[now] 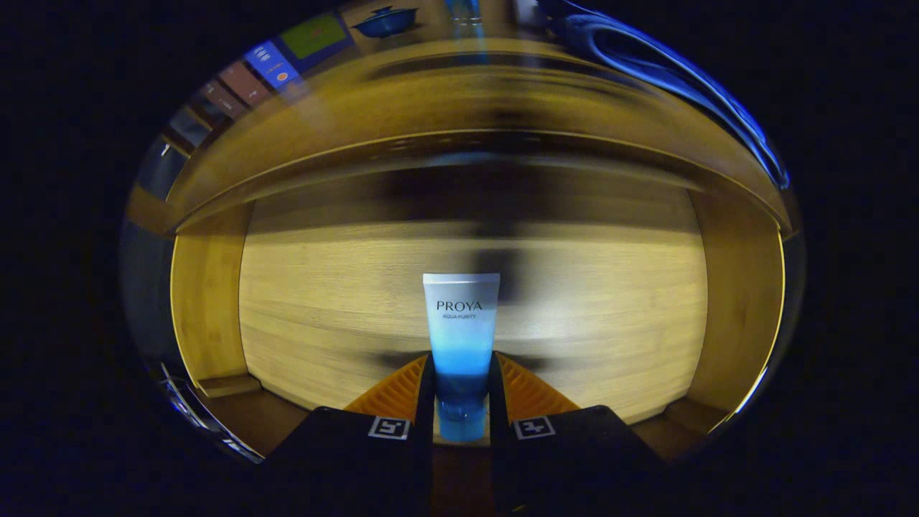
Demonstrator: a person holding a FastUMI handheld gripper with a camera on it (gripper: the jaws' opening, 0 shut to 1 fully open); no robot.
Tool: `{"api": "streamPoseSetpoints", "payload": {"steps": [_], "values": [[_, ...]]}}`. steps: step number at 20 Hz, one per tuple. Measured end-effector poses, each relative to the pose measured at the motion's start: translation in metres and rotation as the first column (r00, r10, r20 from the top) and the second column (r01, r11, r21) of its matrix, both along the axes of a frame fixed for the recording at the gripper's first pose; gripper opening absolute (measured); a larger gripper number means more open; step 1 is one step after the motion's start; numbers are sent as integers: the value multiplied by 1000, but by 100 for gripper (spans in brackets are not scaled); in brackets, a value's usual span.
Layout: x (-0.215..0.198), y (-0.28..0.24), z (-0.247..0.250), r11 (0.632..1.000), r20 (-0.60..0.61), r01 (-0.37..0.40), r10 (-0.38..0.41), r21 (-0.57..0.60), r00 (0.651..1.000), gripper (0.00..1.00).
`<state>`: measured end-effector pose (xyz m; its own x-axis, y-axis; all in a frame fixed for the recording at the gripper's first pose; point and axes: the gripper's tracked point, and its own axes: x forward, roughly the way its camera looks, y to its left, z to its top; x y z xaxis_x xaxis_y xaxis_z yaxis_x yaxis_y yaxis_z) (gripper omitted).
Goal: Pull open the drawer, take out the items inside it, and place them on the countertop above the cabinet.
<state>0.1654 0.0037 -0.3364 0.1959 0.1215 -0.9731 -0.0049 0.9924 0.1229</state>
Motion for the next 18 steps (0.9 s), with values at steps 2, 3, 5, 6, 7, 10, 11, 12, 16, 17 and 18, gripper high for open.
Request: {"api": "streamPoseSetpoints", "payload": {"steps": [2,3,5,6,7,10,11,12,16,17,18], "values": [[-4,2,5,998,-12,26,-25,52,1000,33],[-3,2,9,997,1,40,-40,68,999,28],[-4,2,26,995,33,44,-47,85,998,28],[-8,2,37,994,46,46,-51,101,998,28],[-9,1,48,992,56,50,-57,120,997,28],[-20,4,78,987,76,36,-48,154,996,28],[-21,5,87,987,86,27,-41,159,995,28],[-21,9,95,986,95,17,-33,166,995,28],[-9,18,128,986,118,-1,-20,169,993,28],[-1,19,134,987,127,-3,-18,160,992,28],[10,20,138,989,139,-2,-19,151,990,28]]}}
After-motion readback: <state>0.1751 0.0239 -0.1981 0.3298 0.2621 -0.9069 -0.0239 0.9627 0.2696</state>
